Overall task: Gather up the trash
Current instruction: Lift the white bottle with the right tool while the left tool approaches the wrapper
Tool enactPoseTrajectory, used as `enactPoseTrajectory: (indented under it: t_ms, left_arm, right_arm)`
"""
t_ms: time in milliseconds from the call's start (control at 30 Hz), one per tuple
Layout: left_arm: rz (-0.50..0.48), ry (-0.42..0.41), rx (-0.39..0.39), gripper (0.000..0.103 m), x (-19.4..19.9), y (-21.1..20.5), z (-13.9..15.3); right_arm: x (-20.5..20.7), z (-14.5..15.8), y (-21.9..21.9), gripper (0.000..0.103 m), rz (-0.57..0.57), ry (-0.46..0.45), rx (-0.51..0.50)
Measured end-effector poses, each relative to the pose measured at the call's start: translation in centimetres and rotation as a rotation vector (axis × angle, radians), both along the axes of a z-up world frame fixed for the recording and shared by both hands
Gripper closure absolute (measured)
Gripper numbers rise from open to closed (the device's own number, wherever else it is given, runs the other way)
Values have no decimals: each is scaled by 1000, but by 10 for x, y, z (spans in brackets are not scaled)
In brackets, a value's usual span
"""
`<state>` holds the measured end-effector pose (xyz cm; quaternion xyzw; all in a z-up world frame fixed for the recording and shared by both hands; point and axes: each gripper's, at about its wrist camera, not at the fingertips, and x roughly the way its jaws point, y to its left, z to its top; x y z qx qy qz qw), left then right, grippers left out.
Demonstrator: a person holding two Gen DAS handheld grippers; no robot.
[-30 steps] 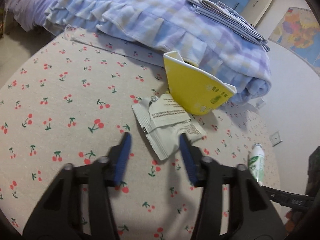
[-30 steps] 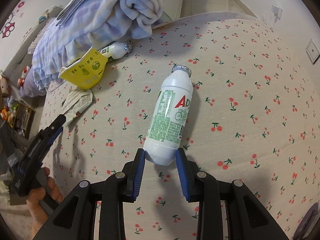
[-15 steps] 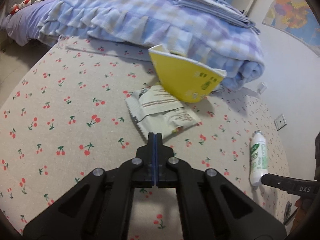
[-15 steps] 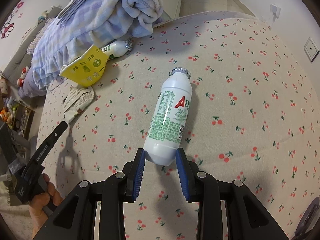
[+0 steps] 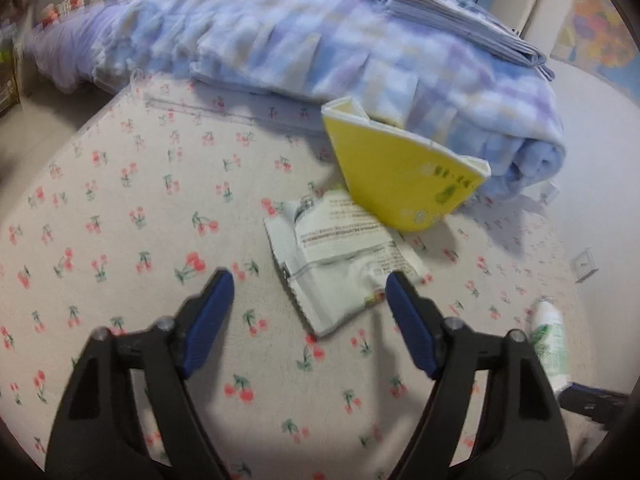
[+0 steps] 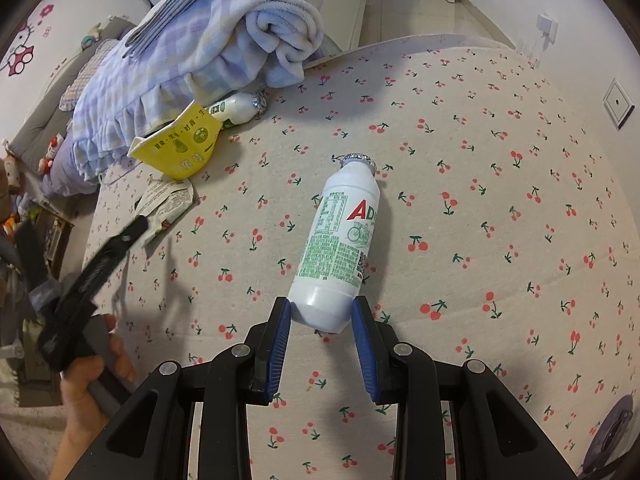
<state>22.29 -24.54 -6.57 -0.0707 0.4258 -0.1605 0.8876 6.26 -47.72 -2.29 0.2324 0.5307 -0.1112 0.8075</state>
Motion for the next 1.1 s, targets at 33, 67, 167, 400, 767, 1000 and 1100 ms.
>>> enactPoseTrajectory:
  t_ms: [33, 67, 167, 400, 767, 1000, 1100]
  left_arm:
    - [0, -1, 1, 28, 1, -3, 1]
    - [-1, -2, 12, 36, 2, -6, 1]
    - [-9, -11, 115, 58, 3, -20, 1]
    - [-67, -35, 203, 81, -11, -33, 5]
    - [-159, -9, 187, 103, -53, 5, 26]
    - [-180, 0, 162, 103, -79, 52, 48]
    - [-186, -10, 164, 103, -92, 71, 59]
  right_arm:
    - [-1, 0, -1, 71, 1, -2, 0]
    - [-2, 1, -2, 71, 1, -3, -1]
    - [-2, 0, -7, 71, -5, -3, 0]
    - [-10, 2, -16, 71, -43, 0, 20]
    - [-28, 17, 11, 75, -22, -43, 34]
    - [-37, 27, 50, 83, 29, -60, 42]
    - [-42, 32, 56, 83, 21, -78, 65]
